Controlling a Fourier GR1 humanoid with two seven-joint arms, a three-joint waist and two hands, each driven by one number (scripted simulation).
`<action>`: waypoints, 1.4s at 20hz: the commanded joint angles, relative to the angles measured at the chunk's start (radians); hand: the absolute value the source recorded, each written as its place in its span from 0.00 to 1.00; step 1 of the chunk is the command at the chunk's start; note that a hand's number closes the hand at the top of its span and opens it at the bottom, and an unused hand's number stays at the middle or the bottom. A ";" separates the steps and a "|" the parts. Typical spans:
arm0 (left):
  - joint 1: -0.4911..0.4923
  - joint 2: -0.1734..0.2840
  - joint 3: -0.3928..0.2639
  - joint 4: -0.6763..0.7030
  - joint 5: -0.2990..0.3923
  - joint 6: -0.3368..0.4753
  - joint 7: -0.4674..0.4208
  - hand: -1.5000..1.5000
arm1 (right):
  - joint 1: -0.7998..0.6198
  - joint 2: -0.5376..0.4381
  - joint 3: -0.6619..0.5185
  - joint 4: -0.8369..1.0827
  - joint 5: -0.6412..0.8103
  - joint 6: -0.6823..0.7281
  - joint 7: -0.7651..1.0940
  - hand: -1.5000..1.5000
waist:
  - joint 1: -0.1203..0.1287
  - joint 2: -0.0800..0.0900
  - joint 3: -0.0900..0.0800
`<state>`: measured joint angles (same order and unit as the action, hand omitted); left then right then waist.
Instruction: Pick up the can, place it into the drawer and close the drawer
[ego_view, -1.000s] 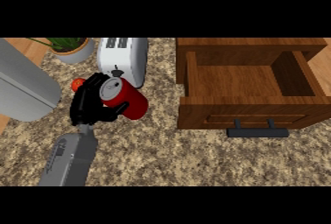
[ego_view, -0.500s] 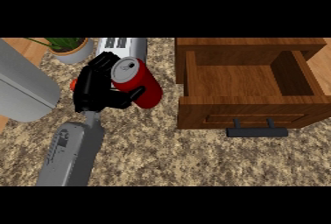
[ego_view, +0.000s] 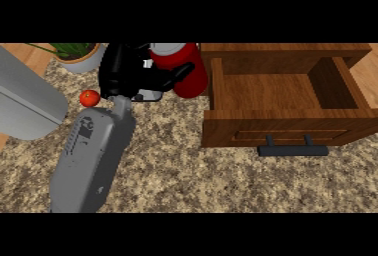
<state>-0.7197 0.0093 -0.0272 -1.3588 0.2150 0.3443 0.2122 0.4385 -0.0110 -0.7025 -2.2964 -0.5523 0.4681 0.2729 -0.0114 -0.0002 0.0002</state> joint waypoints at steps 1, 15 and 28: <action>-0.127 -0.009 -0.089 0.087 0.017 0.132 -0.021 1.00 | 0.016 0.010 0.025 0.008 0.013 0.021 -0.013 0.00 | -0.013 0.001 0.000; -0.445 -0.009 -0.153 0.452 0.196 0.243 -0.124 1.00 | -0.028 -0.027 0.001 0.043 -0.018 0.018 -0.023 0.00 | -0.028 0.005 0.000; -0.585 -0.009 -0.268 0.623 0.385 0.286 -0.192 1.00 | -0.079 -0.056 0.013 0.064 0.011 -0.033 -0.011 0.00 | -0.025 0.006 0.001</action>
<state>-1.2984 -0.0001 -0.2501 -0.7476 0.5333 0.6216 0.0363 0.4195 -0.0220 -0.6653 -2.2967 -0.5441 0.4466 0.2651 -0.0438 0.0061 0.0007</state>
